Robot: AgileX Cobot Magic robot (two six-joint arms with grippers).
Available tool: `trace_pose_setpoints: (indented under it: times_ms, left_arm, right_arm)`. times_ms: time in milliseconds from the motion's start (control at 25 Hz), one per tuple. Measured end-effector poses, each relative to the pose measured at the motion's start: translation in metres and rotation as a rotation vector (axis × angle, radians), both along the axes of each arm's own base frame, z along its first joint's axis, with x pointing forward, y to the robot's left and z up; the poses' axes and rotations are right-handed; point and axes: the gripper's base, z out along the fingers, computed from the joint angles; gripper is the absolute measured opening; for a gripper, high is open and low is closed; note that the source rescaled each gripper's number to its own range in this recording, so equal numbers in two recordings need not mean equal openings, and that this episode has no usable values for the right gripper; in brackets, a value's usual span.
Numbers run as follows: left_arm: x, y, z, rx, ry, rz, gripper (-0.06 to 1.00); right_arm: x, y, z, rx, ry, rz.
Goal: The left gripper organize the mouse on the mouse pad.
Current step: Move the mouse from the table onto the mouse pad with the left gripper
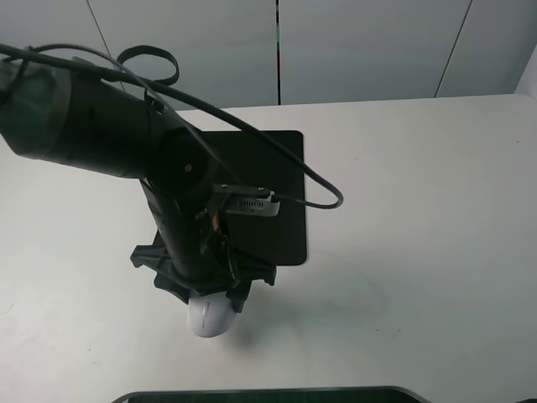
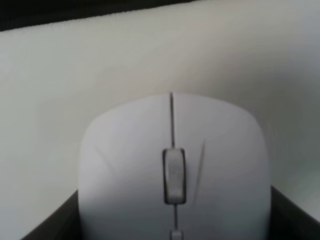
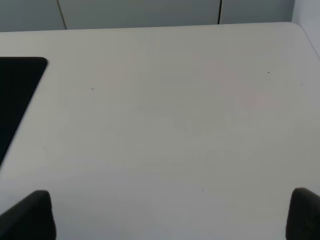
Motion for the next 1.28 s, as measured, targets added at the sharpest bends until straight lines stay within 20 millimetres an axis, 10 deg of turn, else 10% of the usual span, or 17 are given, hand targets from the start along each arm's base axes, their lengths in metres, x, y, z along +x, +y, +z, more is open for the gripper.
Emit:
trace_pose_setpoints:
  times_ms: [960, 1280]
  left_arm:
    - [0.122, 0.041, 0.072, -0.043, -0.202, 0.210, 0.04]
    - [0.160, 0.020, 0.058, -0.033, -0.180, 0.180, 0.04]
  right_arm:
    - [0.000, 0.000, 0.000, 0.000, 0.000, 0.000]
    - [0.000, 0.000, 0.000, 0.000, 0.000, 0.000]
